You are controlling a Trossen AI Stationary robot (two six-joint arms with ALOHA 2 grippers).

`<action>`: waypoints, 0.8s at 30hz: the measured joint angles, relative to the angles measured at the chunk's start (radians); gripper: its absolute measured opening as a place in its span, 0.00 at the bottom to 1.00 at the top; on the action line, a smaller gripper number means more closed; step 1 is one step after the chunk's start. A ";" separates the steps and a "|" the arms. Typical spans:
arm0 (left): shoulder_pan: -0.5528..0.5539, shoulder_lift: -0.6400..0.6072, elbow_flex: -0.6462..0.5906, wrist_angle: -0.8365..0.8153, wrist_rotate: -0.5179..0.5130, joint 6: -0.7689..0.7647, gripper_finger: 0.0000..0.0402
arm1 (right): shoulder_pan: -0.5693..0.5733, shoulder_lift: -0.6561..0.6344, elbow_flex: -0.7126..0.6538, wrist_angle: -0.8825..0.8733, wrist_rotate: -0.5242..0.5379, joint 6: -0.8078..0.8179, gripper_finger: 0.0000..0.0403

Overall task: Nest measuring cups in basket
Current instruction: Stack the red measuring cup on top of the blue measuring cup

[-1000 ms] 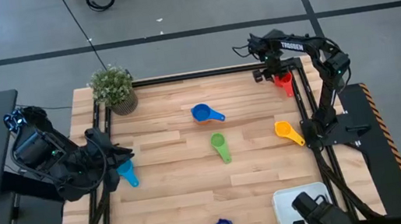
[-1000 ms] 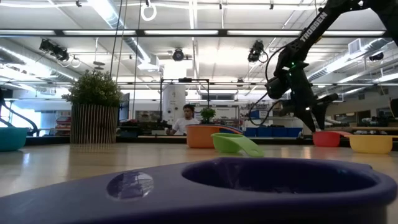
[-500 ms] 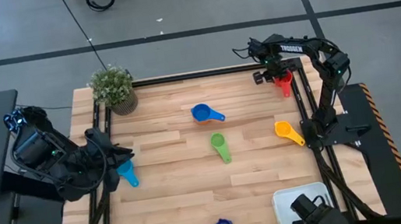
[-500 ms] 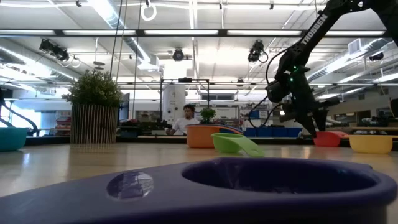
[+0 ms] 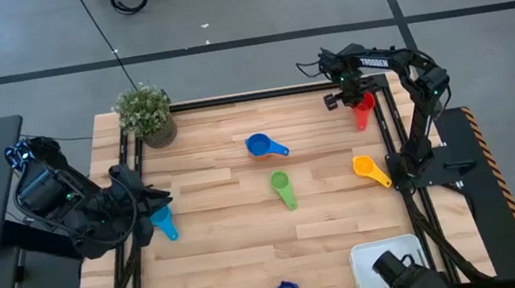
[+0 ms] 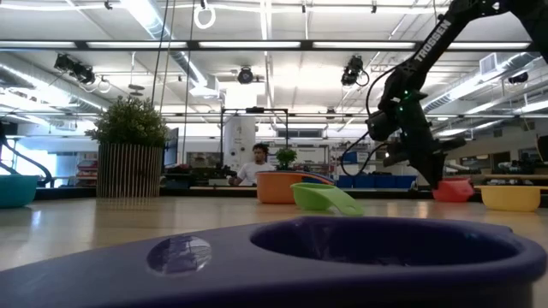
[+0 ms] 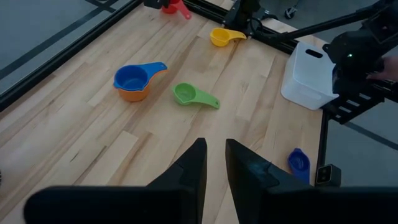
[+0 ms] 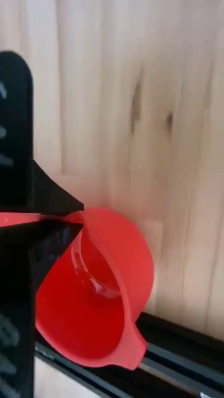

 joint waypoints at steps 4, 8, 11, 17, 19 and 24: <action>0.000 0.000 0.000 0.000 0.000 0.001 0.16 | 0.041 -0.025 0.000 -0.013 -0.004 -0.023 0.03; 0.000 0.000 0.000 0.001 0.000 0.040 0.16 | 0.096 -0.080 0.000 -0.014 -0.002 -0.043 0.03; 0.000 0.000 0.000 0.000 0.000 0.042 0.16 | 0.147 -0.137 0.001 -0.030 -0.003 -0.089 0.03; 0.000 0.000 0.000 0.001 0.000 0.042 0.16 | 0.281 -0.257 0.026 -0.136 -0.004 -0.157 0.03; 0.000 0.000 0.000 0.000 0.000 0.043 0.16 | 0.334 -0.282 0.064 -0.183 -0.003 -0.157 0.03; 0.000 0.000 0.000 0.001 0.000 0.043 0.16 | 0.473 -0.295 0.212 -0.260 -0.020 -0.141 0.03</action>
